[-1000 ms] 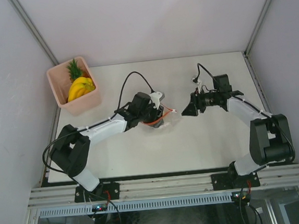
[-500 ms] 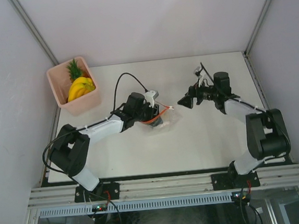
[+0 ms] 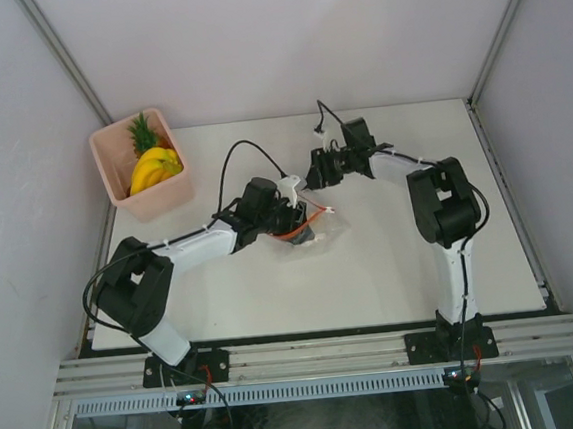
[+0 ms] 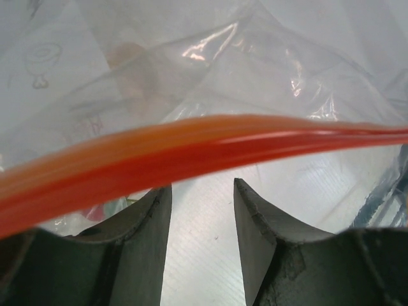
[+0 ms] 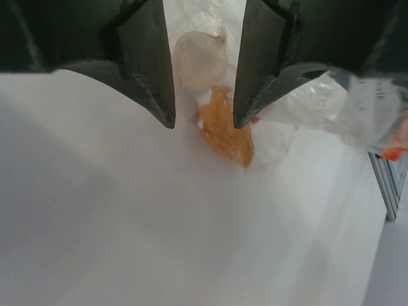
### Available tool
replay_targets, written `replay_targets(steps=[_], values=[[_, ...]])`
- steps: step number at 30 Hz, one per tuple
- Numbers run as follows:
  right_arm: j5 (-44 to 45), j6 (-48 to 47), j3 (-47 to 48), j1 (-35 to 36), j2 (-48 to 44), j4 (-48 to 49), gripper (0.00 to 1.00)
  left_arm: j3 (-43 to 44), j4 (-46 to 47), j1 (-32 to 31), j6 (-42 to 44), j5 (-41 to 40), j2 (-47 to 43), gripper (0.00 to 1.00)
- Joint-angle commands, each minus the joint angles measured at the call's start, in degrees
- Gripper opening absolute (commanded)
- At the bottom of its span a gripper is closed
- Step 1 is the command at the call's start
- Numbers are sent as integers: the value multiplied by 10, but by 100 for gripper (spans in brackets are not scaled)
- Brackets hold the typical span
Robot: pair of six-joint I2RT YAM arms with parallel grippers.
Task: Open the zip-top bag and remove the fake food
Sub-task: Pick up the fake vegetable from the zipper food storage bag.
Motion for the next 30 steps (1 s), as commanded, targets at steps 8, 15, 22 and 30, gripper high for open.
replay_targets(steps=[8, 15, 22, 30], values=[[-3, -95, -77, 19, -22, -181, 19, 22, 12, 6, 4, 42, 40, 47], [7, -61, -148, 4, -89, -157, 20, 21, 22, -1, -1, 58, 48, 49], [11, -95, -181, -20, -138, -193, 25, 1, 39, -16, 5, 67, 29, 50], [33, -113, -196, -20, -124, -218, 14, 12, 43, -49, 28, 68, 25, 52]])
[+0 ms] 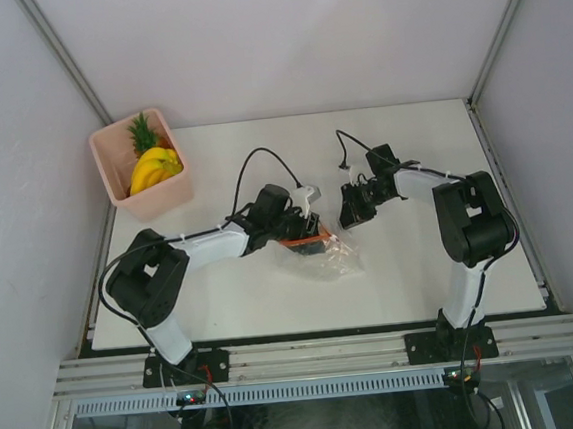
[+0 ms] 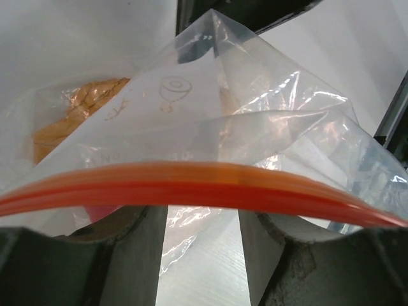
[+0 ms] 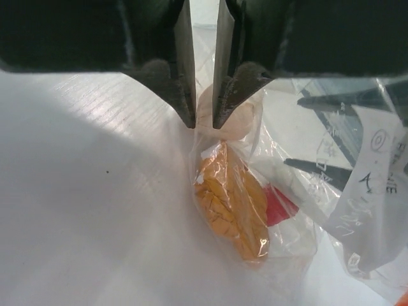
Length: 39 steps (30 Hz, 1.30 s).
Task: Open the zip-top bag and remove the fake food
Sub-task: Pick up the fake vegetable from the zipper food storage bag.
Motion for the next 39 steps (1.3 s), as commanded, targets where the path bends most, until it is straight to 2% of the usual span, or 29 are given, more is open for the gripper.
replay_targets(steps=[1, 6, 11, 14, 17, 20, 22, 26, 29, 33, 36, 39], values=[[9, -20, -2, 2, 3, -17, 12, 12, 21, -29, 32, 6, -25, 52], [-12, -24, -5, 8, 1, -34, 4, -2, 57, -60, 71, -23, -28, 57], [-49, -22, -6, -10, -35, -28, 4, -73, 183, -73, 141, -6, -49, 57], [-49, -58, -9, -36, -79, -26, 9, -124, 272, -77, 176, 2, -55, 57], [-56, -92, -21, -70, -124, -20, 18, -144, 313, -78, 201, -6, -45, 58], [6, -137, -37, -71, -163, -22, 33, -166, 369, -81, 223, -12, -34, 58], [41, -144, -39, -66, -155, -42, 35, -183, 412, -86, 233, -18, -29, 59], [74, -155, -22, -57, -105, -95, 31, -208, 486, -102, 260, -46, -28, 63], [86, -166, -22, -50, -98, -114, 27, -213, 497, -119, 289, -64, -29, 64], [96, -175, -23, -31, -87, -128, 13, -209, 505, -135, 307, -71, -13, 66], [92, -183, -19, -11, -66, -144, 6, -200, 505, -137, 309, -66, 4, 65], [82, -184, -16, 4, -55, -150, 5, -195, 507, -138, 304, -54, 18, 61]])
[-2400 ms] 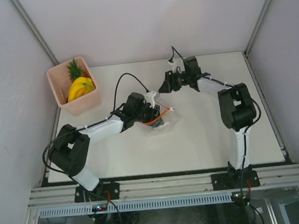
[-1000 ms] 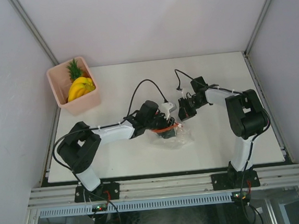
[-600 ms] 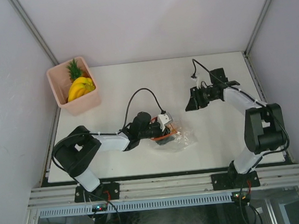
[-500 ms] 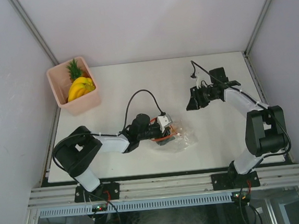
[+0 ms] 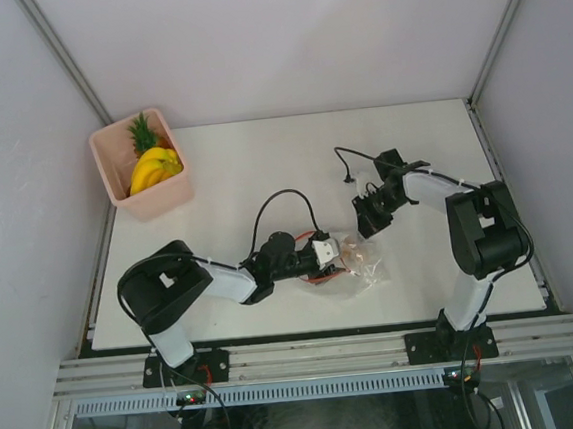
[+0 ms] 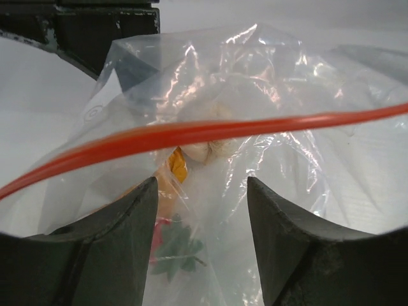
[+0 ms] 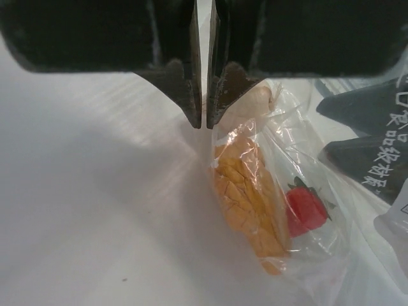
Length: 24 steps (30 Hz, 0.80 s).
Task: Open the zip-top bag and remove the fake food
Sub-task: Pick up the fake vegetable from the zipper food storage bag.
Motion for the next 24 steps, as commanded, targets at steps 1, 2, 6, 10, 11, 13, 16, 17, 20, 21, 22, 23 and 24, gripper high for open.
replay_targets(steps=[1, 2, 6, 10, 11, 13, 16, 17, 20, 21, 22, 23, 24], values=[[-11, -16, 14, 25, 15, -19, 5, 11, 37, -2, 15, 12, 19, 60], [-17, -14, 15, 28, 17, -18, 4, 12, 40, -2, 12, 19, 22, 59], [-45, -3, 15, 37, 23, -16, 4, 21, 43, -3, -2, 49, 30, 51], [-54, 2, 17, 48, 26, -14, 4, 35, 40, -3, -11, 77, 39, 38], [-55, 1, 18, 48, 26, -14, 4, 38, 39, -3, -12, 79, 42, 35], [-56, 2, 18, 45, 23, -14, 4, 38, 40, -3, -12, 81, 44, 35], [-70, 5, 19, 40, 17, -13, 4, 39, 39, -5, -13, 82, 43, 42], [-72, 6, 18, 40, 17, -12, 4, 40, 39, -7, -11, 74, 42, 47], [-75, 7, 19, 49, 22, -13, 5, 50, 24, -19, 1, 33, 45, 57], [-74, 8, 19, 52, 25, -14, 4, 57, 13, -24, 8, 18, 49, 59], [-73, 8, 19, 55, 28, -14, 5, 63, 9, -28, 12, 3, 53, 60], [-72, 8, 18, 58, 30, -14, 5, 66, 9, -33, 15, -11, 58, 61], [-71, 8, 19, 60, 33, -14, 4, 68, 10, -37, 17, -25, 63, 62]])
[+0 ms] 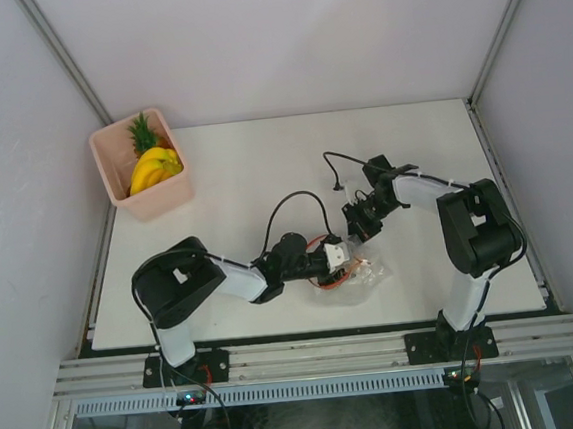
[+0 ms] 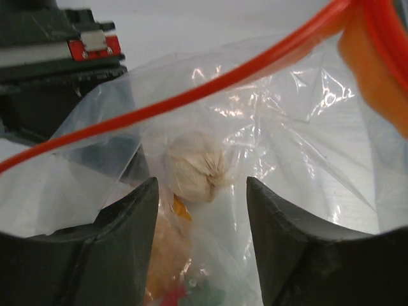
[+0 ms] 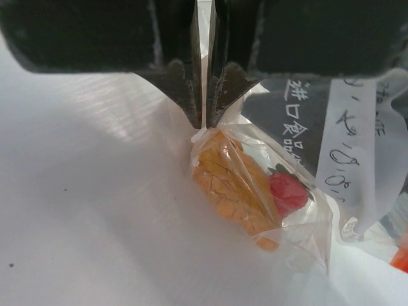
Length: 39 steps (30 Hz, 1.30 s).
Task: Open the zip-top bag and remove the fake food
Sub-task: Pick up the fake vegetable from the zipper food storage bag.
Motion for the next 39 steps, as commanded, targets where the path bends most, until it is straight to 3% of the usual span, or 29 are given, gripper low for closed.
replay_targets(steps=[1, 5, 9, 20, 24, 27, 30, 34, 39], values=[[-17, 6, 18, 18, 10, 0, 4, 39, 12, -20, 22, -73, 18, 63], [-14, 8, 18, 22, 21, 1, 4, 46, 36, -28, 19, -72, 31, 63], [-19, 12, 18, 21, 29, 1, 4, 68, -4, -37, 43, -76, 42, 65], [-27, 15, 20, 22, 37, 1, 4, 113, -67, -86, 115, -250, 95, 73], [-28, 15, 21, 21, 38, 1, 4, 122, -67, -88, 104, -274, 109, 72], [-26, 13, 23, 19, 38, -1, 3, 123, -65, -87, 91, -273, 105, 64], [-25, 11, 25, 9, 33, -4, 3, 113, -64, -87, 71, -272, 78, 41], [-12, -5, 32, -19, 16, -14, 4, 82, -64, -84, 40, -281, 28, 28], [-31, -28, 41, -81, -36, -22, 7, 30, -60, -72, -15, -260, -39, 25]])
